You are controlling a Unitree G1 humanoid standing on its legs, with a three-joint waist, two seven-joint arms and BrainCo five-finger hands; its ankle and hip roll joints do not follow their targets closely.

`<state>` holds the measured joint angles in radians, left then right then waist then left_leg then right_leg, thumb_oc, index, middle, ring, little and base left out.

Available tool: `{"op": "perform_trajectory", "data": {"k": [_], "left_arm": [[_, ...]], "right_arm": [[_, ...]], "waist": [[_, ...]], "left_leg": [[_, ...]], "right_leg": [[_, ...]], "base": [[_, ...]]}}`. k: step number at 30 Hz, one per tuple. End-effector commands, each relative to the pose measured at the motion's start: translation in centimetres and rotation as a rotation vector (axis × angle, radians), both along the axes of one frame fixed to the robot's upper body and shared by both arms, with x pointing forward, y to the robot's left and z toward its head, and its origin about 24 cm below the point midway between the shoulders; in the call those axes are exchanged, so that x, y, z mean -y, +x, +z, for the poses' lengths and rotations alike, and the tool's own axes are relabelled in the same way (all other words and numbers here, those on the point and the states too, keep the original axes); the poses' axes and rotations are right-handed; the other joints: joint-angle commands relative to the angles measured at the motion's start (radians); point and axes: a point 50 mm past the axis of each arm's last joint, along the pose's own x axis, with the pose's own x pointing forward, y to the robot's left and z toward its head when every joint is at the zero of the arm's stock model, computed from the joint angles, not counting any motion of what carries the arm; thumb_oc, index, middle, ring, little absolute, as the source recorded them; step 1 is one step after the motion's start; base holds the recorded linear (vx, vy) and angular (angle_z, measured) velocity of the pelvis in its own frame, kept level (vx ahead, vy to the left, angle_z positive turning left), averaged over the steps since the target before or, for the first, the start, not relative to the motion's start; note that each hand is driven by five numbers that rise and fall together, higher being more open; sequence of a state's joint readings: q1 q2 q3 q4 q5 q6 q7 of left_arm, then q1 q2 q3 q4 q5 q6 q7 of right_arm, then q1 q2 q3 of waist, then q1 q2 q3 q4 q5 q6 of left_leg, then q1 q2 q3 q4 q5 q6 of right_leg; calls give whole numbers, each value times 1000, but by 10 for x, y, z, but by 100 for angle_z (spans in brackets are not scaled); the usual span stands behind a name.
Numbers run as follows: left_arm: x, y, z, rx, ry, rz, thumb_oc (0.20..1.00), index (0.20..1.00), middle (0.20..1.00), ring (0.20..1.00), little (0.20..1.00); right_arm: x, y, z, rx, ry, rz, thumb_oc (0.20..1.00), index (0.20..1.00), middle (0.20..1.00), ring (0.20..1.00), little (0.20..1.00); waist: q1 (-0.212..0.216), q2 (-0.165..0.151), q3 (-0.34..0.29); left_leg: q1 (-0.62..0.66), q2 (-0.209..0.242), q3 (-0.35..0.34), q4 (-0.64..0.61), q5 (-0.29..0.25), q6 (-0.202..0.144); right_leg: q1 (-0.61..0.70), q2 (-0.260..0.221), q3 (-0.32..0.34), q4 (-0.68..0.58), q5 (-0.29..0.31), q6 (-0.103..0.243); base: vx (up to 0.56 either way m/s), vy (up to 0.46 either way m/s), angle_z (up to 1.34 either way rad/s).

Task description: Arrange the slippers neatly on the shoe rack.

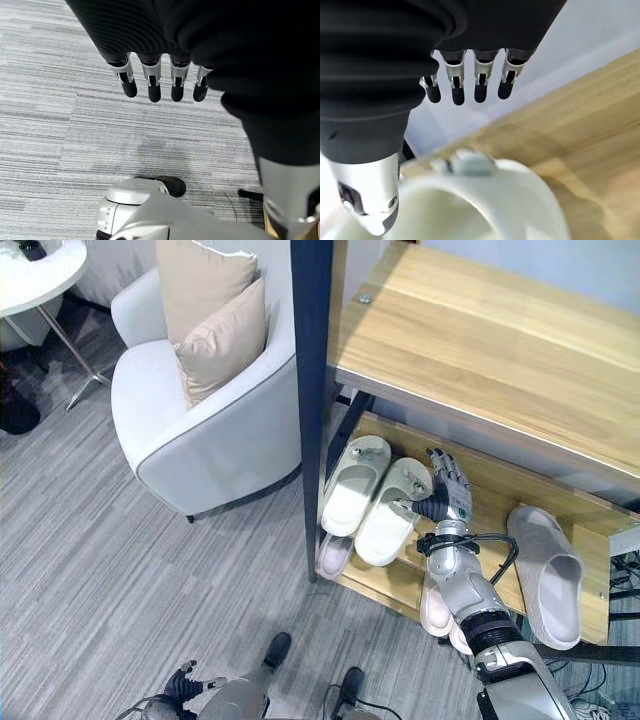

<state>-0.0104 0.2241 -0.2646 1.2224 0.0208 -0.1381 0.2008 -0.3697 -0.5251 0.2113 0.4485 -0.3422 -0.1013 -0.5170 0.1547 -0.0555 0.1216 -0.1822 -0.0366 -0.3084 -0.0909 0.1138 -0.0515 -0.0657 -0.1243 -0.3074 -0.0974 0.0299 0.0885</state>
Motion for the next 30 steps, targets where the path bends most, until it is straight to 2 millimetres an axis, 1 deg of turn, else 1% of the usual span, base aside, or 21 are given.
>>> {"op": "perform_trajectory", "data": {"k": [1,3,7,8,9,10,12,13,14,15,22,30], "left_arm": [[8,-23,-10,-119,-13,-17,1000,1000,1000,1000,1000],[6,-24,-9,-121,-16,-12,1000,1000,1000,1000,1000],[5,-24,-9,-121,-15,-12,1000,1000,1000,1000,1000],[3,-24,-9,-121,-14,-4,1000,1000,1000,1000,1000],[2,-26,-9,-125,-13,0,1000,1000,1000,1000,1000],[1,-27,-9,-130,-16,8,1000,1000,1000,1000,1000],[1,-35,-11,-160,-23,10,1000,1000,1000,1000,1000],[1,-35,-11,-160,-24,10,1000,1000,1000,1000,1000],[1,-38,-12,-175,-24,3,1000,1000,1000,1000,1000],[1,-38,-12,-174,-23,0,1000,1000,1000,1000,1000],[1,-35,-11,-159,-27,2,1000,1000,1000,1000,1000],[2,-34,-11,-153,-27,-4,1000,1000,1000,1000,1000]], "right_arm": [[5,-6,19,107,137,49,1000,1000,1000,1000,1000],[8,-10,20,127,189,44,1000,1000,1000,1000,1000],[14,-16,18,130,203,29,1000,1000,1000,1000,1000],[19,-18,18,125,194,14,1000,1000,1000,1000,1000],[26,-21,19,121,159,-9,1000,1000,1000,1000,1000],[40,-25,20,107,96,-63,1000,1000,1000,1000,1000],[62,-25,19,47,3,-145,1000,1000,1000,1000,1000],[62,-25,19,47,3,-145,1000,1000,1000,1000,1000],[71,-24,20,31,-38,-177,1000,1000,1000,1000,1000],[75,-23,22,24,-68,-194,1000,1000,1000,1000,1000],[85,-19,24,0,-93,-232,1000,1000,1000,1000,1000],[106,-23,20,-33,-92,-337,1000,1000,1000,1000,1000]], "waist": [[6,-13,-23],[1,-11,-30],[-6,-6,-41],[-12,-3,-47],[-17,-1,-51],[-34,6,-57],[-54,18,-57],[-54,19,-57],[-63,26,-52],[-67,30,-50],[-77,46,-41],[-88,59,-27]], "left_leg": [[54,4,58,4,-124,9],[65,6,60,4,-127,9],[81,8,69,4,-132,8],[87,11,73,4,-134,6],[93,14,77,4,-135,6],[101,16,88,4,-138,6],[104,21,110,4,-138,7],[103,21,111,4,-139,7],[102,22,123,4,-138,9],[102,22,126,4,-137,8],[92,22,135,4,-133,6],[75,22,143,4,-128,3]], "right_leg": [[58,-28,-39,10,-53,53],[70,-28,-40,10,-55,52],[81,-26,-36,10,-59,50],[85,-25,-34,10,-60,49],[91,-24,-30,10,-62,48],[91,-22,-16,10,-62,46],[80,-18,10,10,-59,45],[79,-18,11,10,-59,44],[73,-17,22,10,-56,44],[70,-16,26,10,-56,44],[56,-15,36,10,-52,44],[39,-15,42,10,-51,44]], "base": [[32,-3,1],[0,0,0],[10,-9,-5],[7,-23,-16],[18,-47,-20],[11,-64,-20],[9,-57,-20],[15,-49,-45],[19,-46,-50],[19,-46,-38],[3,-7,-2],[10,-12,0]]}}
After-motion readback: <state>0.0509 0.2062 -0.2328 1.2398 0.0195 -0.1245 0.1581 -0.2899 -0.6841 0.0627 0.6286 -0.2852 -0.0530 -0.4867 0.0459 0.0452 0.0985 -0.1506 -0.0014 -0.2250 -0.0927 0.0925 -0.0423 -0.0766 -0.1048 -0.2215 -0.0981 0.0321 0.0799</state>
